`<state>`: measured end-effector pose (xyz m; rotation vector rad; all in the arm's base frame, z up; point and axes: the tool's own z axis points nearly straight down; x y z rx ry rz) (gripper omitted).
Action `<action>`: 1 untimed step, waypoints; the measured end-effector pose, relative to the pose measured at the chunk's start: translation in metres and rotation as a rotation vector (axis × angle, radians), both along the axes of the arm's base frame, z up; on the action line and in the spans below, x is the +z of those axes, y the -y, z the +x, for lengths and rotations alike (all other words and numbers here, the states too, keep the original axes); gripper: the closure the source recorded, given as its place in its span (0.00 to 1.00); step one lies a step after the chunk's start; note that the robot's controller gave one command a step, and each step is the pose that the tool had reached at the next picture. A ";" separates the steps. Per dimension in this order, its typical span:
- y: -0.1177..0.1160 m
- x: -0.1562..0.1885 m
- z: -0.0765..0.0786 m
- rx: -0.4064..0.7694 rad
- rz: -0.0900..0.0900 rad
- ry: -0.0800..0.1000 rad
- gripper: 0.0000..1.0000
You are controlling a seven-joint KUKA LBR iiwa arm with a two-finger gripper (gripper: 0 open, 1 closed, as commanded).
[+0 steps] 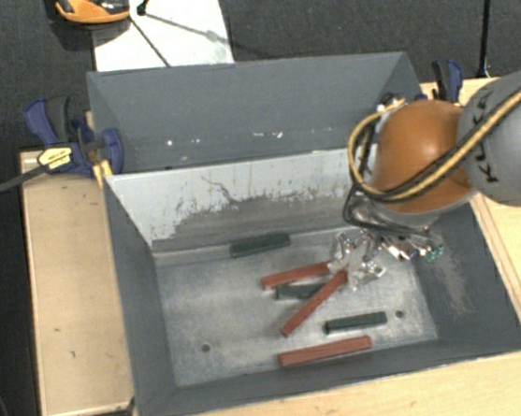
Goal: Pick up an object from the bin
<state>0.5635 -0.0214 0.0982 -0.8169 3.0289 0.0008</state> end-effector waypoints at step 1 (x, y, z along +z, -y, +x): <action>-0.033 0.115 -0.057 -0.194 0.000 -0.002 1.00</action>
Offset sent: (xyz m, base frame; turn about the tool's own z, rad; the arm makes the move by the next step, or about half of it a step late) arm 0.0000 0.0000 0.0000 0.0000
